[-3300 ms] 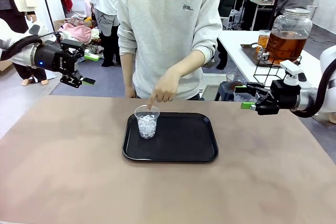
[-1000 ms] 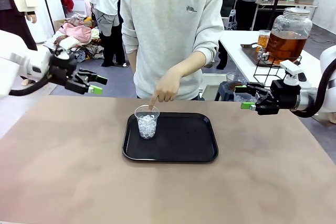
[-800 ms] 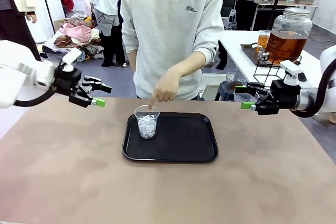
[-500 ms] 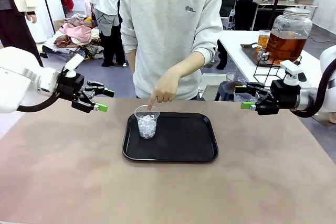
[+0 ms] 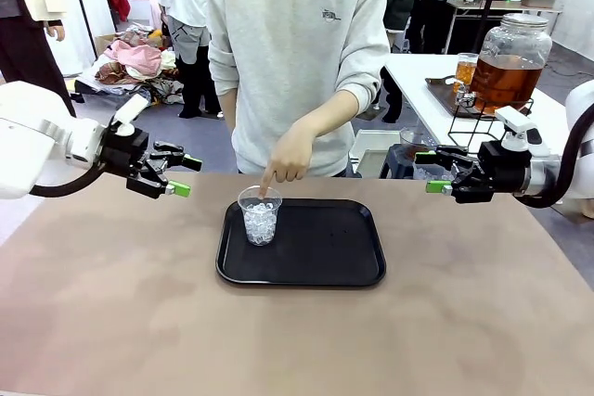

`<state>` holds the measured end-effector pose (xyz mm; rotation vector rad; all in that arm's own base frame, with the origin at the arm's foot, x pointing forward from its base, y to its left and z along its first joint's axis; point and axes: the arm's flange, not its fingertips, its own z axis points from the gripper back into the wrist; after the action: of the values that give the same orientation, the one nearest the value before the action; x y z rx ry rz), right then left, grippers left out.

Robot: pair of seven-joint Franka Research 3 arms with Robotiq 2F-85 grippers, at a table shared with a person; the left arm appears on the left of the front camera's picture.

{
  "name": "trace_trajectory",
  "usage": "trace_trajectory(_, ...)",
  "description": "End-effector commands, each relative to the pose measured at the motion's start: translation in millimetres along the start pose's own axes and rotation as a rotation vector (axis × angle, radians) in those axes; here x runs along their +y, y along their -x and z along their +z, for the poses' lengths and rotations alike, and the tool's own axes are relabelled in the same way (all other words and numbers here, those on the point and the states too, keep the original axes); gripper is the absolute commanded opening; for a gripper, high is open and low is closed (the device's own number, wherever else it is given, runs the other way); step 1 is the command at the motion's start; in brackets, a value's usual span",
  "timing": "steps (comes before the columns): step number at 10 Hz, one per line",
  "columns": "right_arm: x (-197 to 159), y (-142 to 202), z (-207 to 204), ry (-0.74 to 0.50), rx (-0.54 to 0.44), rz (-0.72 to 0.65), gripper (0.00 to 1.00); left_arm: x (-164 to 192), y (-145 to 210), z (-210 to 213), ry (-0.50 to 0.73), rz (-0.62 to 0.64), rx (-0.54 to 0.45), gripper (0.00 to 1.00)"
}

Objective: Pour the drink into the iced cup.
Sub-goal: Pick up the iced cup indicated by the human and present it to them.

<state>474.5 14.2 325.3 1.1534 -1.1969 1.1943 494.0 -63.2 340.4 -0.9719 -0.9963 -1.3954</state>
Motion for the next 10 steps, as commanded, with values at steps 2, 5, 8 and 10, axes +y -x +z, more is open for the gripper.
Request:
trace_trajectory(2, -2, -3, -1, -0.002, 0.001, -0.001, 1.0, 7, 25, -13, -0.089, -0.052, -0.066, 1.0)
trace_trajectory(5, -2, -3, -1, -0.002, 0.001, -0.001, 1.0, 12, 46, -31, -0.091, -0.064, -0.09, 1.0)
trace_trajectory(8, -2, -3, -1, -0.002, 0.001, -0.001, 1.0, 17, 69, -46, -0.072, -0.002, -0.137, 1.0)
trace_trajectory(10, -2, -3, -1, -0.002, 0.001, -0.001, 1.0, 19, 76, -52, -0.072, 0.017, -0.135, 1.0)
